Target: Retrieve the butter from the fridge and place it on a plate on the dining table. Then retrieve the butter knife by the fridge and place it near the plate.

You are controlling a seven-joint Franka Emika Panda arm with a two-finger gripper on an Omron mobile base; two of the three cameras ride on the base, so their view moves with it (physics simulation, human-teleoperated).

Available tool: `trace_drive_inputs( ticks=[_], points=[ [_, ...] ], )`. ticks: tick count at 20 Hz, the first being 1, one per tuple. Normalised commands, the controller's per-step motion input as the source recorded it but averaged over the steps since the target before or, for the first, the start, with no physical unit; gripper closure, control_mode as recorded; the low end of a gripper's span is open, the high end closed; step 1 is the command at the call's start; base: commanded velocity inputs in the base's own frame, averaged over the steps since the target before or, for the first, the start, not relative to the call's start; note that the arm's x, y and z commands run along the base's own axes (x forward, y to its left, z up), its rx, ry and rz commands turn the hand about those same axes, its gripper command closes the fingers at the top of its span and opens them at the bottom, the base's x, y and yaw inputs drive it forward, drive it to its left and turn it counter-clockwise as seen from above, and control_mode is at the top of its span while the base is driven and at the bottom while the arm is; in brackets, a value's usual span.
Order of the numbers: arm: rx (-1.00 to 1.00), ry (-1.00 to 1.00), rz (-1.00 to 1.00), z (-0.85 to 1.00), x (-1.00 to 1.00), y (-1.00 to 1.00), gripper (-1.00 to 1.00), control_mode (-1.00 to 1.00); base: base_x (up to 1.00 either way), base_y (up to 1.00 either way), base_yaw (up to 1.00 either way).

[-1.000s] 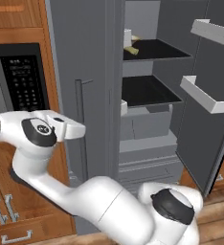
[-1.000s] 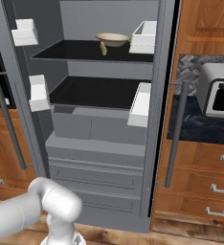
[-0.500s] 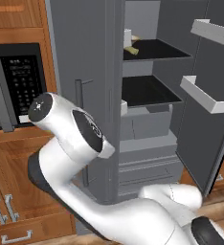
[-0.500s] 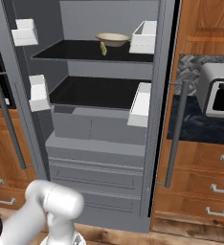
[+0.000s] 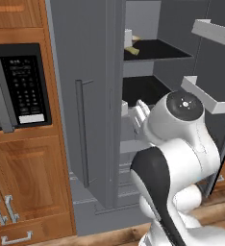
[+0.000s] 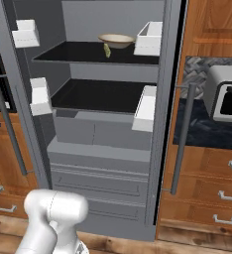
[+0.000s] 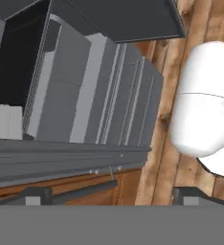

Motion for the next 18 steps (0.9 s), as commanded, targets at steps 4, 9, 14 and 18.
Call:
trace_drive_inputs(
  ticks=[4,9,14,18],
  points=[
    [0.42,-0.04,0.00,0.09,-0.34,-0.82,-1.00,-1.00,0.00,0.00,0.00],
    [0.39,0.00,0.00,0.00,0.00,-0.83,-1.00,-1.00,0.00,0.00,0.00],
    [0.38,0.00,0.01,-0.02,0.15,-0.50,-1.00,-1.00,0.00,0.00,0.00],
    [0.41,-0.06,0.16,-0.04,0.54,-0.22,-1.00,-1.00,0.00,0.00,0.00]
  ],
)
